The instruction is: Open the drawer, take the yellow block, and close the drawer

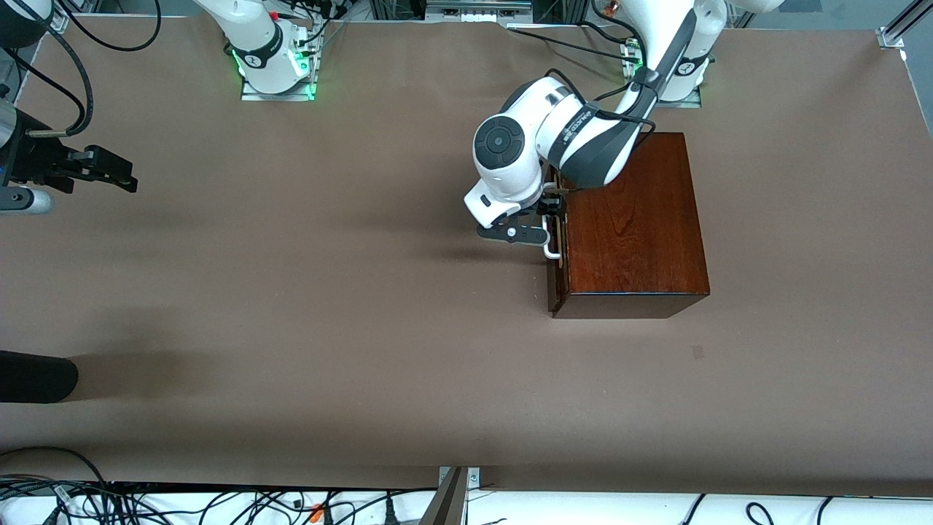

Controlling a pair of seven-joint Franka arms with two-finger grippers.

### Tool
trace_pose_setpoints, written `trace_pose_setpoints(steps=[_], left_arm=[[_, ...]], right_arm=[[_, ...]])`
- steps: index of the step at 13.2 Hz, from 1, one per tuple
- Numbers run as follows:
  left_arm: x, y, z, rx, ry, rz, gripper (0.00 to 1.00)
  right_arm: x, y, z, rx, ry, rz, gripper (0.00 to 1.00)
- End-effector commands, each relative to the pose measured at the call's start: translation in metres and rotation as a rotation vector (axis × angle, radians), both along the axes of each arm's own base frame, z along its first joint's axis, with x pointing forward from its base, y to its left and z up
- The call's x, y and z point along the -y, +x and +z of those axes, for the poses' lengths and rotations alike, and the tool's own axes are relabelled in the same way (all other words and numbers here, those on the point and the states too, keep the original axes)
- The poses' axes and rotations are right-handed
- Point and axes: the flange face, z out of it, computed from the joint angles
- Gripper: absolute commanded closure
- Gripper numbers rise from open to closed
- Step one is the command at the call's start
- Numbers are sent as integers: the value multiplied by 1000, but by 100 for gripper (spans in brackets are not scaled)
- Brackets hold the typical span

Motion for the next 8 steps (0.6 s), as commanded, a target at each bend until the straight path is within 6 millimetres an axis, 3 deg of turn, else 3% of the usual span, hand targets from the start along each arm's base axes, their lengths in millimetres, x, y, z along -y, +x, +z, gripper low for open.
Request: trace_pose_setpoints(steps=[1,8], left_arm=[[6,-16,-14,51,41,-9,0],[12,-20,-40,101,85,-24,0]], right_arm=[[2,-5,3,3,8,7,0],[2,-5,3,3,8,8,0]])
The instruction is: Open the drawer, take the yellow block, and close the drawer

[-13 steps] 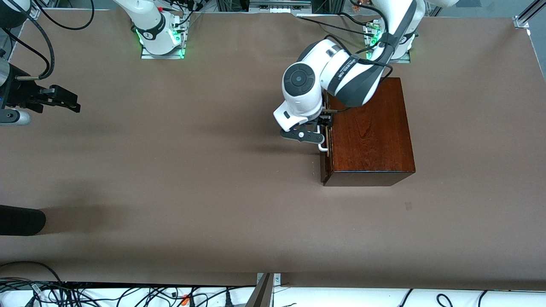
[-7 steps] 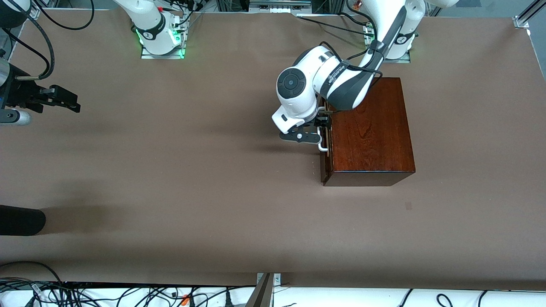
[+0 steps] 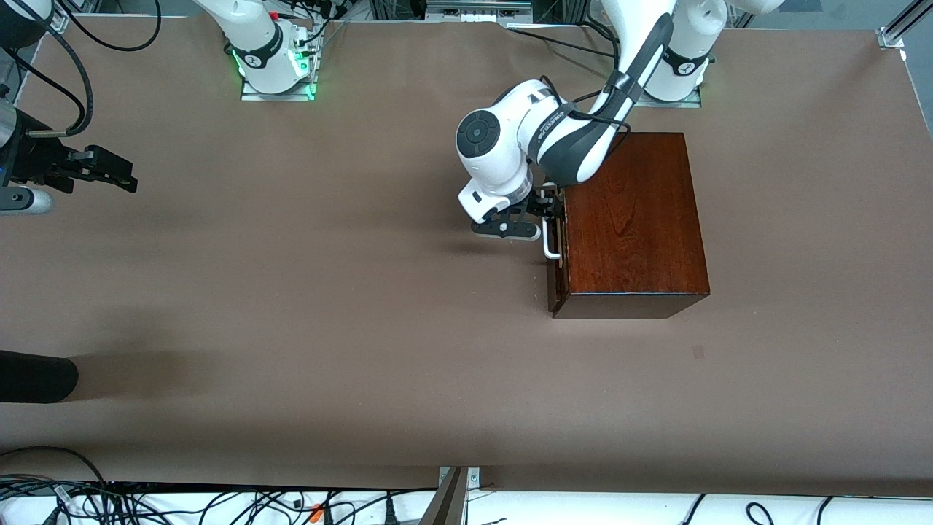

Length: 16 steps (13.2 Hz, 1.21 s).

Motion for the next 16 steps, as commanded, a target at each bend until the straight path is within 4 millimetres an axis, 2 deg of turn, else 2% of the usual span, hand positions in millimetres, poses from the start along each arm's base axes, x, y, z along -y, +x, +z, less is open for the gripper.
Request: trace_pose_setpoints(steps=[1,2,6,8,16], left_arm=[[0,-1,-9,38,10,10,0],[5,-6,-14,35,15,7,0],[4,-6,-20,29,22,10,0],[6,-5,-18,35,15,10,0],[25,-14,-35,56,-26,-23,0]], right_arm=[[2,-5,3,3,8,7,0],[2,-5,3,3,8,9,0],[2,-5,3,1,8,10,0],[2,-5,3,1,8,10,0],[2,-5,3,0,9,13,0]])
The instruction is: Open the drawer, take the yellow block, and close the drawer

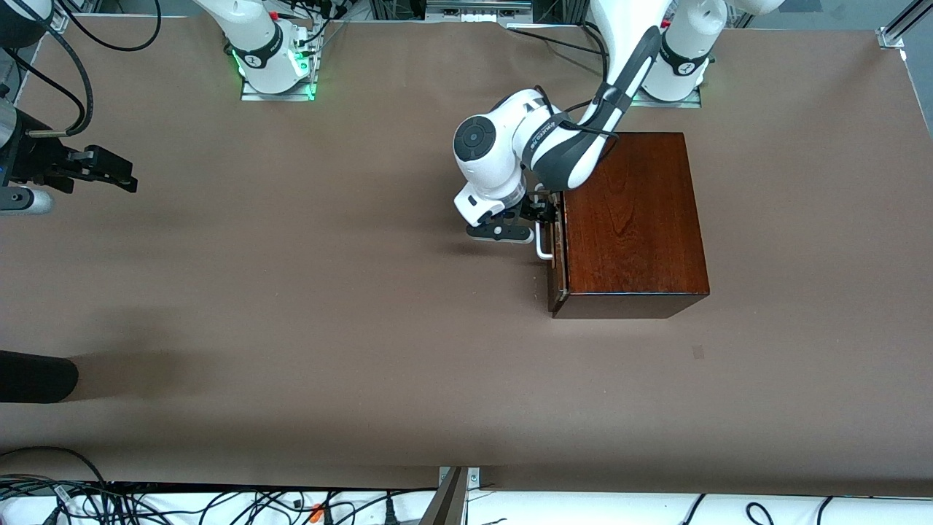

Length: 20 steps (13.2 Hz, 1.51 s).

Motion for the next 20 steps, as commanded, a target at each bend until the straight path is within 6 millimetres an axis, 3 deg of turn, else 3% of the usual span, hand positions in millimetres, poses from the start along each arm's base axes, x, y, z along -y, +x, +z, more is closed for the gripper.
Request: trace_pose_setpoints(steps=[1,9,10,20], left_arm=[[17,-6,-11,37,-20,-10,0],[50,-4,8,125,-146,10,0],[57,-9,2,119,-142,-2,0],[74,-1,9,108,-205,36,0]], right_arm=[[2,-5,3,0,9,13,0],[2,-6,3,-3,9,13,0],[2,-6,3,-3,9,13,0],[2,-6,3,-2,9,13,0]])
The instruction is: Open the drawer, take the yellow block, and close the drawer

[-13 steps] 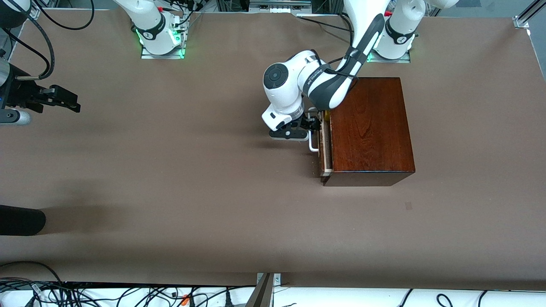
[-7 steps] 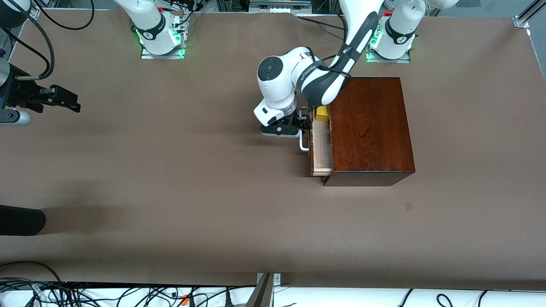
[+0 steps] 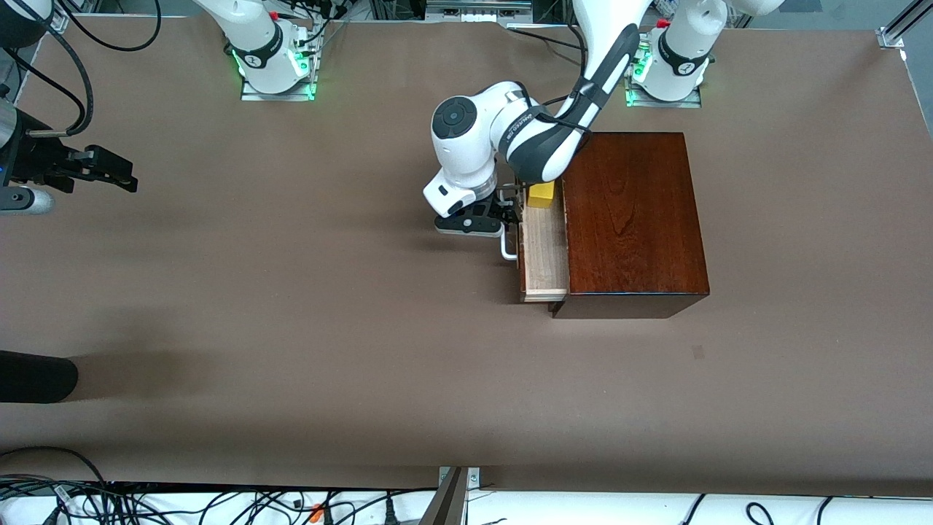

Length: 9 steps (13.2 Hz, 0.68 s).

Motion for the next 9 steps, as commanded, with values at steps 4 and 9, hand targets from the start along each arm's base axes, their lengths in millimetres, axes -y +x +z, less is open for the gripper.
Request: trace_pose_setpoints(steps=[4,9], left_arm=[[19,2,-2,-1,-64,14,0],[22,1,4,6,-69,9,0]], right_arm=[[0,-5,3,0,9,14,0],[-1,-6,5,3,9,17,0]])
